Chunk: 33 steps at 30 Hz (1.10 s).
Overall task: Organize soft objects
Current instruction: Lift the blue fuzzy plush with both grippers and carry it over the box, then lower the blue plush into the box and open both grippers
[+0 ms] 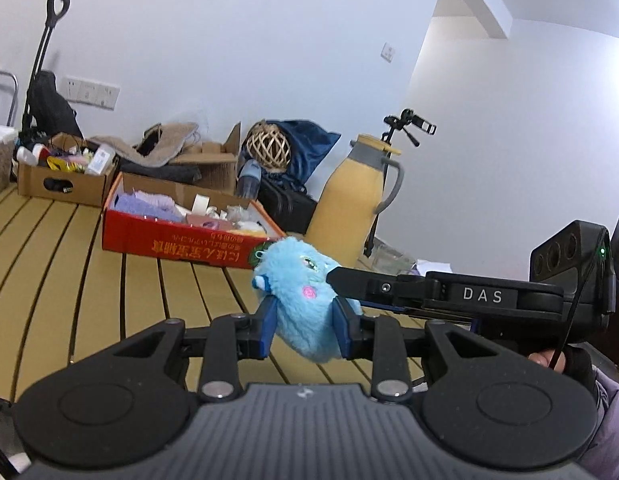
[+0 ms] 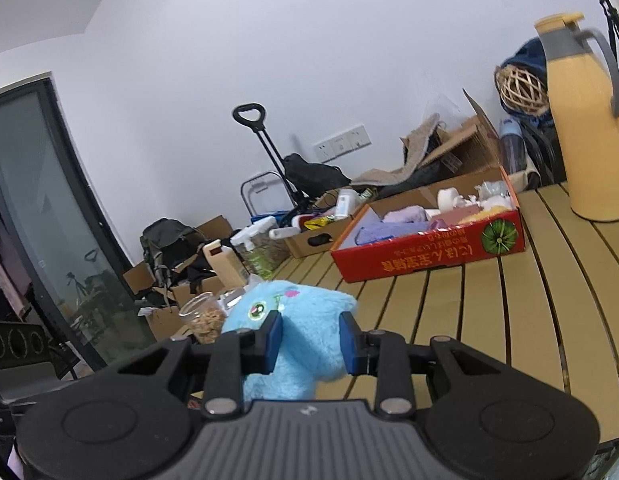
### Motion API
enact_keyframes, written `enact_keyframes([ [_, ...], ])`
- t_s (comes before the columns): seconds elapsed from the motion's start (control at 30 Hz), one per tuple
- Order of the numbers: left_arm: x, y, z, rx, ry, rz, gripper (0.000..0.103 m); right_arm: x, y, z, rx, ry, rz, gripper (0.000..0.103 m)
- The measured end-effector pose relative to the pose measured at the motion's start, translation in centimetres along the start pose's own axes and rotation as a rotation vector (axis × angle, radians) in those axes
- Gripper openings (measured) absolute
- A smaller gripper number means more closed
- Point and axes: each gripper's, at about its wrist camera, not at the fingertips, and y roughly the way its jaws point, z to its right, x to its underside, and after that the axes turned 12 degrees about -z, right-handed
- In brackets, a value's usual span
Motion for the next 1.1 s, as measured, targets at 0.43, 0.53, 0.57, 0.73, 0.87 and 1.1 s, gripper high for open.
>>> enact_keyframes([
  [0.43,-3.0,1.6,-3.4,-0.007,0.014,0.024,0.030,-3.3,3.4,-0.9,0.025,-0.044,0.000,0.030],
  [0.53,-5.1,3.4,-5.2,-0.018,0.009,0.024,0.030,-5.5,5.7,-0.2,0.039,-0.055,-0.010,0.029],
  [0.57,-6.0,4.0,-5.7,-0.016,0.010,0.028,0.030,-6.3,6.5,0.0,0.044,-0.061,-0.011,0.029],
  [0.73,-10.4,7.8,-8.8,-0.004,0.016,0.036,0.029,-11.1,10.1,2.1,0.058,-0.075,-0.011,0.028],
  [0.87,-14.2,11.6,-11.5,0.017,0.040,0.019,0.029,-14.9,13.3,4.2,0.080,-0.082,0.000,0.028],
  [1.1,-19.5,19.3,-17.5,0.043,-0.020,-0.043,0.029,-20.6,20.3,8.4,0.129,-0.077,-0.023,0.026],
])
